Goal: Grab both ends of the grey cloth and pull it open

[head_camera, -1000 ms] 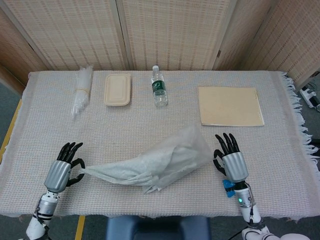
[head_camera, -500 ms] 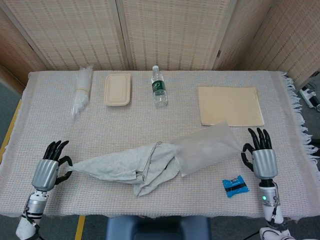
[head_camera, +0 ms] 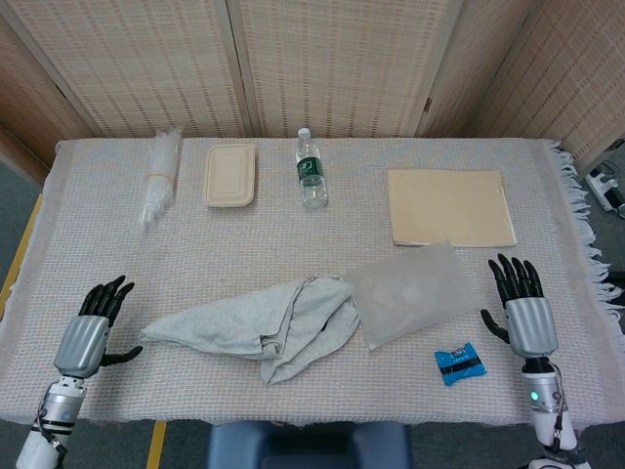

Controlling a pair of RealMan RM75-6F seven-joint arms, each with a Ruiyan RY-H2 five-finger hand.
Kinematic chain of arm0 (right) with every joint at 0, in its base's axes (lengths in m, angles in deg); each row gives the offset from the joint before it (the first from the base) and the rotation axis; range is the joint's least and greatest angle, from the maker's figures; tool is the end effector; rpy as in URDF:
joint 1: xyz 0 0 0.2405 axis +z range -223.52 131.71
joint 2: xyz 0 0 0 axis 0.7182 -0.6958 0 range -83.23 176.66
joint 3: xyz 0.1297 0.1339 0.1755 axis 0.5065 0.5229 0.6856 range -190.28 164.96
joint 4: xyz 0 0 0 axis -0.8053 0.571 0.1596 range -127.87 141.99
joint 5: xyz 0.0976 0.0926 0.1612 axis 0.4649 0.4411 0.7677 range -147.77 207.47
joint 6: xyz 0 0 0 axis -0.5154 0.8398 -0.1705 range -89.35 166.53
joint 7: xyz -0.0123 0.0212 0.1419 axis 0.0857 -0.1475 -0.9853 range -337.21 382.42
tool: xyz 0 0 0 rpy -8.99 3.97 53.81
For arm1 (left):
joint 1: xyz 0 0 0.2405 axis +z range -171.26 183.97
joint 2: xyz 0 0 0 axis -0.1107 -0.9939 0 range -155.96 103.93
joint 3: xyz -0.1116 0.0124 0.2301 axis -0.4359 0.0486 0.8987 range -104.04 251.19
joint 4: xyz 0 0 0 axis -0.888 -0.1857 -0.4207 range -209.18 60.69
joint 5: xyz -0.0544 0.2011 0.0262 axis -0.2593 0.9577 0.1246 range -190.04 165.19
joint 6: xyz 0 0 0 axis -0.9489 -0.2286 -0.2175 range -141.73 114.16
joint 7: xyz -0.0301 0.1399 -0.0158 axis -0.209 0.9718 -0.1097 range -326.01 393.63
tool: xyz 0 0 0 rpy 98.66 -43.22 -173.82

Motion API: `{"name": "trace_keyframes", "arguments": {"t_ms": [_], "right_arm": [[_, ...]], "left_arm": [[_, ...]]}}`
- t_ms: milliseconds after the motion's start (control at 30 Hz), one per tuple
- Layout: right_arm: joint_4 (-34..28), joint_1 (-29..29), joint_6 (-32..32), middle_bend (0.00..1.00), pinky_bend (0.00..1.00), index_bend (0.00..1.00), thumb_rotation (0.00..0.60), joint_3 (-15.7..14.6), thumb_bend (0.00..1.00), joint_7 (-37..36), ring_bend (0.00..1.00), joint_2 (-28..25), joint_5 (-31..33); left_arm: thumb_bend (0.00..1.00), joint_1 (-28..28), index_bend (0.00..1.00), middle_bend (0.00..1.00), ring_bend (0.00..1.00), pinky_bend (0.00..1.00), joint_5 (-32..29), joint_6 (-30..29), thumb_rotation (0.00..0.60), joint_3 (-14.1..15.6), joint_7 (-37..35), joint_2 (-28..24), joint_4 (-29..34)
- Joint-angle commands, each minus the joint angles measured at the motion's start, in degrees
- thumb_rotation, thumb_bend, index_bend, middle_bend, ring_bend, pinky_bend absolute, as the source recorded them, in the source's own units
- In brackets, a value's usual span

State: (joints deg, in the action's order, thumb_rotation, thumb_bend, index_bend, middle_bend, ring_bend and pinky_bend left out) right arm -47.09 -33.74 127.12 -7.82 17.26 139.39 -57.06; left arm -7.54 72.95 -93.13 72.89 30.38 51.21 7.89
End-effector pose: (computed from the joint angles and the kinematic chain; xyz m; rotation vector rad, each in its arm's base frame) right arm -0.3380 -0.2339 0.0667 1.3909 -0.7084 0.9948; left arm -0.2988 0.2221 0.0814 -1.5146 -0.9980 -1.0050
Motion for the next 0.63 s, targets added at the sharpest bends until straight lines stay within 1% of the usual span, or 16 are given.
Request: {"name": "trace_keyframes", "arguments": {"t_ms": [33,67,100,167,200,300,400,467,567,633], "right_arm": [[-22.2,-4.8,2.8,0.0,0.0,0.0,0.6,-3.3,0.11,12.6,0.0,-14.1,-1.6],[-26.3,-5.8,3.5,0.0,0.0,0.0,0.6,-4.0,0.11,15.7,0.0,-16.5,-1.8],[-29.0,-6.5,4.2,0.0,0.0,0.0,0.6,-4.4,0.11,17.7,0.0,-18.1,-2.0],[-32.7,-7.8,5.8,0.0,0.0,0.0,0.6,-5.2,0.11,20.4,0.0,-20.4,-3.1],[-34.0,-8.7,6.8,0.0,0.0,0.0,0.6,-5.6,0.11,21.3,0.0,-21.2,-3.6],[-35.4,-10.3,7.8,0.0,0.0,0.0,0.6,-6.3,0.11,21.7,0.0,-22.3,-3.7],[-36.1,-10.4,7.1,0.0,0.0,0.0,0.6,-6.0,0.11,19.9,0.0,-23.6,-3.4],[-36.5,-10.4,6.1,0.0,0.0,0.0,0.6,-5.4,0.11,19.0,0.0,-24.2,-2.0],[-36.9,-10.5,5.2,0.0,0.0,0.0,0.6,-4.3,0.11,18.5,0.0,-24.9,-0.1],[-37.0,-10.7,5.6,0.0,0.0,0.0,0.6,-2.9,0.11,18.9,0.0,-24.8,1.7]], "left_arm": [[0.1,2.1,0.03,0.0,0.0,0.0,-7.2,5.4,0.6,3.0,11.1,-12.1,14.7],[0.1,2.7,0.06,0.0,0.0,0.0,-8.9,5.0,0.6,3.1,13.6,-13.7,17.0],[0.1,3.3,0.07,0.0,0.0,0.0,-10.0,4.1,0.6,3.1,15.3,-14.4,18.0],[0.1,4.9,0.09,0.0,0.0,0.0,-10.8,1.4,0.6,3.1,17.6,-14.4,18.3],[0.1,6.2,0.09,0.0,0.0,0.0,-10.2,-0.9,0.6,3.2,17.8,-13.9,17.8],[0.11,8.9,0.11,0.0,0.0,0.0,-7.1,-7.5,0.6,2.9,18.2,-11.9,15.4],[0.11,10.3,0.15,0.01,0.0,0.0,-1.8,-13.2,0.6,2.4,18.3,-10.9,13.2],[0.12,11.0,0.16,0.01,0.0,0.0,-0.7,-14.6,0.6,2.4,18.2,-10.6,12.3],[0.12,11.4,0.16,0.01,0.0,0.0,-1.3,-14.0,0.6,2.3,17.6,-11.2,12.5],[0.12,11.5,0.16,0.01,0.0,0.0,-1.3,-13.7,0.6,2.1,17.2,-11.6,12.6]]}}
